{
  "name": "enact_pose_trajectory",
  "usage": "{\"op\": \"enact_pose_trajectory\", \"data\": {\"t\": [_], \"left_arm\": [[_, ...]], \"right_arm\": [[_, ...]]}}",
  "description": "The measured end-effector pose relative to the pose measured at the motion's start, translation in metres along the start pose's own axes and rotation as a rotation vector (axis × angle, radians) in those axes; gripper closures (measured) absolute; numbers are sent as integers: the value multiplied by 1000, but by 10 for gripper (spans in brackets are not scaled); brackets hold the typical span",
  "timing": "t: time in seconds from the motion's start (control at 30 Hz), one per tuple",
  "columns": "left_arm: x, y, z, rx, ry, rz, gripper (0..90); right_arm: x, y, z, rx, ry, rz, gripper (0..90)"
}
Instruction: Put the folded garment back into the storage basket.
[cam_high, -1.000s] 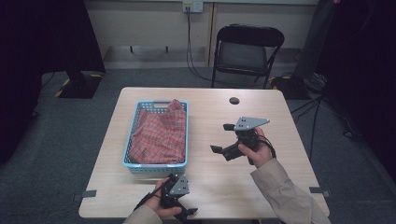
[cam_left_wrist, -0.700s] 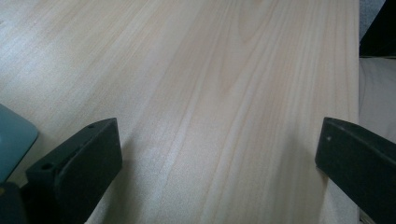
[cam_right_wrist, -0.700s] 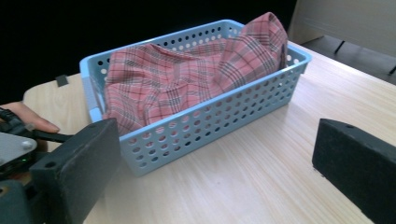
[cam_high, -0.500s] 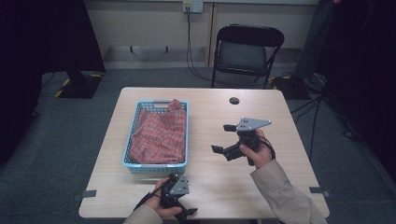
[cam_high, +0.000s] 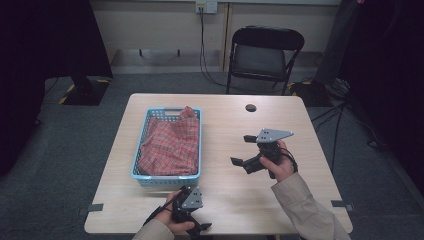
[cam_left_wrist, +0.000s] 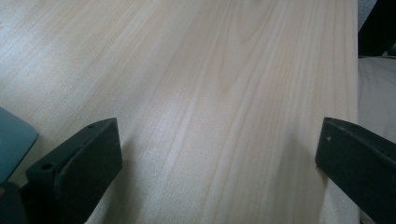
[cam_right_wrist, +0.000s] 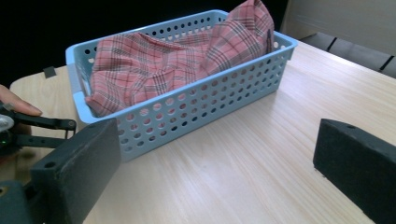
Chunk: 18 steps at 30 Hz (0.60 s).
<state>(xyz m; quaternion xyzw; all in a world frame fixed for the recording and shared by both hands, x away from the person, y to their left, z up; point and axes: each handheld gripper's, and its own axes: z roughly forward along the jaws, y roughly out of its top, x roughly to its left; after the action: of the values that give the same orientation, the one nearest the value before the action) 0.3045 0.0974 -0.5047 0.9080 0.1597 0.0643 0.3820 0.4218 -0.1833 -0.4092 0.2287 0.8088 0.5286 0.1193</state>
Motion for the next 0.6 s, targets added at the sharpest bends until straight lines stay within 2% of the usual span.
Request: {"op": "enact_pose_trajectory", "data": {"t": [0.6], "left_arm": [[0,0,0,2,0,2,0]], "right_arm": [[-3,-11,-2,34,-22,-14,1]]}}
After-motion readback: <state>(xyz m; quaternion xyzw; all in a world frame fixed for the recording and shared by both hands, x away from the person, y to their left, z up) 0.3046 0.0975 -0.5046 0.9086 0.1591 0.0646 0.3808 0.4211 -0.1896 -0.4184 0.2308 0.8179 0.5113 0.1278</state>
